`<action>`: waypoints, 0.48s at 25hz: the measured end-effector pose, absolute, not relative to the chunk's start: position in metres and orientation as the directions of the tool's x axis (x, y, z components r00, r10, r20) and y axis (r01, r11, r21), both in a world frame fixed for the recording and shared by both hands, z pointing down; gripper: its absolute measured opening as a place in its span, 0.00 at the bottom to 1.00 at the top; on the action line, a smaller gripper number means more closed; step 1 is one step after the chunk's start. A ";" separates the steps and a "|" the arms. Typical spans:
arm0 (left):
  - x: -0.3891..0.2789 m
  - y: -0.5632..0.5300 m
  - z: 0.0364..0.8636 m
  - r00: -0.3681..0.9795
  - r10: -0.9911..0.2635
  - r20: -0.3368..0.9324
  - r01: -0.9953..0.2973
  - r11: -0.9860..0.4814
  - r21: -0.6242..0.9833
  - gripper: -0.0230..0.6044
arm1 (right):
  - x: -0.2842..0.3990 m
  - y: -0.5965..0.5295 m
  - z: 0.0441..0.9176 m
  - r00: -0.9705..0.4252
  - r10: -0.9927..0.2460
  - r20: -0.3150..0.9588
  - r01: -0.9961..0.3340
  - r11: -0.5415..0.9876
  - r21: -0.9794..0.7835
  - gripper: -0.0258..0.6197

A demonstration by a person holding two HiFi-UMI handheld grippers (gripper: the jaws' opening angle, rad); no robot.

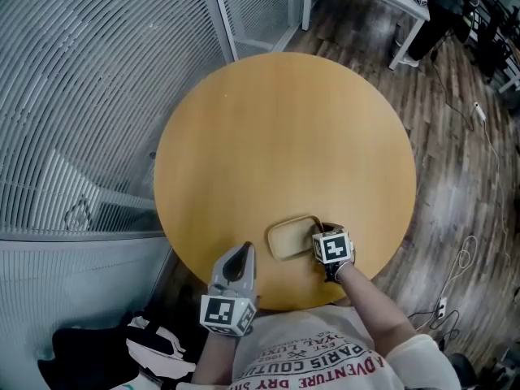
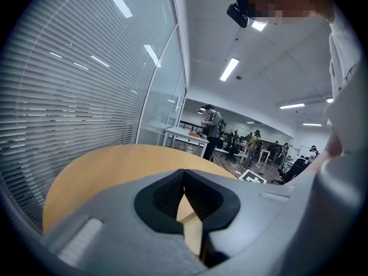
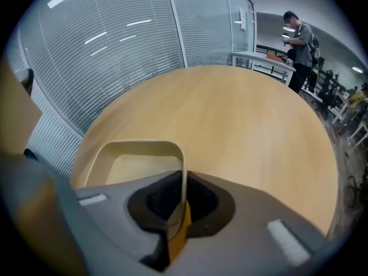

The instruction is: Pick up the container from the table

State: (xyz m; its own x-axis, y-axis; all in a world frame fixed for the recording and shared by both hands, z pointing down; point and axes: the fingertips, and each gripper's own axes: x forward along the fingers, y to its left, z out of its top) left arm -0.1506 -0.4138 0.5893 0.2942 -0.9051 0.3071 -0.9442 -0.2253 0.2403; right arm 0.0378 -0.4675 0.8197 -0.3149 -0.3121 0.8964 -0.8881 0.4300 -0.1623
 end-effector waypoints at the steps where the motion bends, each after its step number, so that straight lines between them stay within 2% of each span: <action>1: -0.153 -0.414 0.588 0.292 -0.906 0.308 -0.945 -0.223 0.239 0.05 | 0.037 -0.468 0.821 -0.311 -0.315 0.897 -0.890 0.428 -0.159 0.06; 7: -0.165 -0.416 0.588 0.270 -0.912 0.308 -0.951 -0.202 0.236 0.05 | 0.033 -0.475 0.824 -0.277 -0.366 0.888 -0.904 0.412 -0.112 0.05; 12: -0.172 -0.411 0.586 0.263 -0.917 0.301 -0.955 -0.202 0.217 0.05 | 0.028 -0.474 0.812 -0.301 -0.388 0.871 -0.917 0.367 -0.153 0.05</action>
State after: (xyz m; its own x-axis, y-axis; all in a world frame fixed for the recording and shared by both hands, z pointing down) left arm -0.1718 -0.4112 0.5862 0.2630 -0.9165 0.3013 -0.9548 -0.2024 0.2175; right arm 0.0283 -0.4740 0.8117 -0.3009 -0.3877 0.8713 -0.9173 0.3675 -0.1533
